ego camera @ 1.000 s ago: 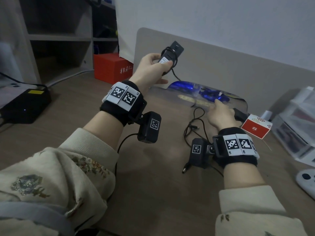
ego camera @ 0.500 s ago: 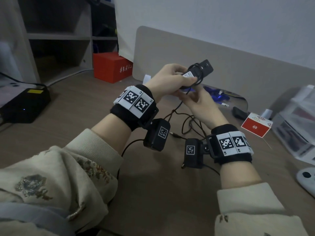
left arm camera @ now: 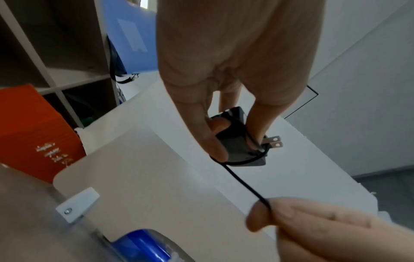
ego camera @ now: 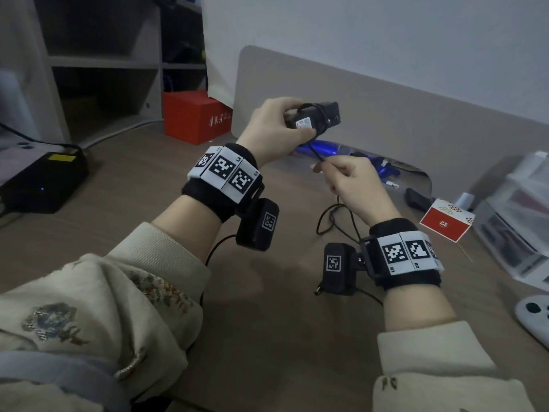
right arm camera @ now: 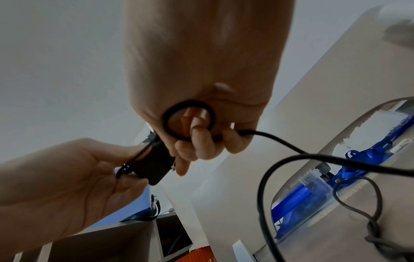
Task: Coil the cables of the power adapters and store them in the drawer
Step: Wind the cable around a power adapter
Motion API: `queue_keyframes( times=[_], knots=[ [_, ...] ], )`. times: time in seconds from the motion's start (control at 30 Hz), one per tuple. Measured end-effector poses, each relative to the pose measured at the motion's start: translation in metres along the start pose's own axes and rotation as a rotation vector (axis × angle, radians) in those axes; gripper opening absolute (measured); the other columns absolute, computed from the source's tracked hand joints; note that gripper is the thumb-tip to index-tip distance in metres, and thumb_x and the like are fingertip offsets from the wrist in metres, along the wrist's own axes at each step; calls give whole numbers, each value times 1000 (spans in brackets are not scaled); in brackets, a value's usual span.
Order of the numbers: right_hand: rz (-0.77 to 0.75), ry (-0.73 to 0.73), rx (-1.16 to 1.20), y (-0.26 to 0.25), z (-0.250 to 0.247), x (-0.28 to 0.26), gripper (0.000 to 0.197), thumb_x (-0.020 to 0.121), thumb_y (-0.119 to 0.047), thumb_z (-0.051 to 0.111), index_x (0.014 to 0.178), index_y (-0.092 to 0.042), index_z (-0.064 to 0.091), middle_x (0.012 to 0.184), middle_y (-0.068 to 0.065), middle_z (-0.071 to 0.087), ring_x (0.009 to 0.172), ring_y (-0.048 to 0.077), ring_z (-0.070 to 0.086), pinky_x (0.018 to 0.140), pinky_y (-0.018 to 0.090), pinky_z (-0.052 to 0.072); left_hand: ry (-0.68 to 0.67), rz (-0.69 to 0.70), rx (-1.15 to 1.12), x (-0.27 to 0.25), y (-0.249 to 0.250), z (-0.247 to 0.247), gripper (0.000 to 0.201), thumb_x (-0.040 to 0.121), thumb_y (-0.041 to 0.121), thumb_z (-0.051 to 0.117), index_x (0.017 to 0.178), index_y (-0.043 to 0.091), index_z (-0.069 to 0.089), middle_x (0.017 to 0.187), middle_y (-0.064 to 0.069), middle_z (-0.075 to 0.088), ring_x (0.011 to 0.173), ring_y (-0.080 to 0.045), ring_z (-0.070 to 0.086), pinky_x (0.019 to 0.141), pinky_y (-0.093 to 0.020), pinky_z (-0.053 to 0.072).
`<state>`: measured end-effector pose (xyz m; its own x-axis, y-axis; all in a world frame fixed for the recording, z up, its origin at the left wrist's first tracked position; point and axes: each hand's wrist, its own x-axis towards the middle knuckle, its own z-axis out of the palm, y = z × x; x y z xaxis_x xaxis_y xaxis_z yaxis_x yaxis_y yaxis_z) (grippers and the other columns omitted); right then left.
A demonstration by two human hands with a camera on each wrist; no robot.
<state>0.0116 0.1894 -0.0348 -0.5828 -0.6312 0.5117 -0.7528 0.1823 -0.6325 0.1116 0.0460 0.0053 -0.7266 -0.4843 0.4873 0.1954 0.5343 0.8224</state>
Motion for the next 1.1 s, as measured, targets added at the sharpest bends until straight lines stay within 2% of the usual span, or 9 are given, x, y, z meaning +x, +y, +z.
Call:
queue_keyframes(
  times=[0.1, 0.2, 0.27, 0.33, 0.5, 0.67, 0.8, 0.97, 1.1],
  knots=[
    [-4, -21, -44, -2, -1, 0, 20, 93, -19, 60, 78, -15, 72, 53, -13, 49, 57, 8, 43, 64, 29, 36, 49, 20, 181, 1, -2, -6, 34, 77, 22, 67, 110, 16, 69, 97, -3, 73, 89, -25, 68, 79, -40, 57],
    [-38, 14, -42, -2, -2, 0, 16, 88, -22, 65, 74, -18, 68, 57, -15, 56, 61, 6, 48, 65, 27, 39, 100, 50, 362, 4, -6, -11, 32, 81, 20, 68, 113, 17, 67, 103, -2, 70, 101, -26, 63, 85, -34, 51],
    [-74, 79, -45, -2, -1, 1, 17, 87, -25, 63, 75, -13, 68, 66, -1, 63, 66, 18, 54, 68, 32, 43, 105, 61, 407, 5, -8, -12, 37, 83, 20, 69, 120, 15, 65, 113, -5, 68, 108, -26, 59, 90, -34, 49],
    [-78, 154, -77, -2, -1, 0, 24, 90, -28, 61, 74, -12, 69, 69, 4, 65, 68, 20, 57, 67, 33, 45, 78, 76, 445, 6, -10, -11, 40, 84, 21, 69, 123, 15, 63, 119, -8, 66, 113, -28, 57, 93, -35, 47],
    [-47, 324, -175, 3, -4, 2, 31, 91, -34, 56, 67, -15, 59, 54, -9, 50, 57, 7, 45, 58, 31, 37, 16, 84, 450, 5, -8, -7, 41, 85, 18, 68, 125, 13, 63, 122, -10, 65, 115, -30, 57, 97, -39, 47],
    [-29, 374, -245, 1, -6, 1, 27, 93, -32, 56, 71, -17, 59, 56, -7, 48, 64, 16, 47, 58, 30, 32, -23, 86, 474, 6, -8, -7, 39, 84, 18, 67, 123, 13, 64, 119, -10, 66, 114, -31, 57, 97, -40, 48],
    [-56, 377, -250, 0, -6, 0, 24, 94, -30, 57, 73, -19, 59, 55, -8, 46, 63, 16, 44, 58, 30, 30, -124, 64, 541, 6, -9, -3, 41, 86, 19, 67, 126, 16, 63, 123, -10, 65, 115, -31, 58, 98, -39, 48],
    [-130, 267, -206, 1, -7, -2, 22, 92, -30, 55, 78, -15, 64, 63, -8, 55, 61, 12, 47, 60, 32, 39, -362, 70, 618, 6, -13, 2, 38, 88, 26, 66, 125, 28, 65, 93, 2, 64, 89, -22, 60, 73, -27, 43],
    [-123, 234, -148, 2, -8, -3, 17, 90, -27, 59, 79, -16, 64, 64, -8, 55, 61, 7, 46, 62, 34, 41, -501, 108, 615, 6, -12, -1, 46, 89, 26, 67, 134, 33, 59, 99, 6, 65, 83, -12, 56, 74, -25, 40]
  ],
)
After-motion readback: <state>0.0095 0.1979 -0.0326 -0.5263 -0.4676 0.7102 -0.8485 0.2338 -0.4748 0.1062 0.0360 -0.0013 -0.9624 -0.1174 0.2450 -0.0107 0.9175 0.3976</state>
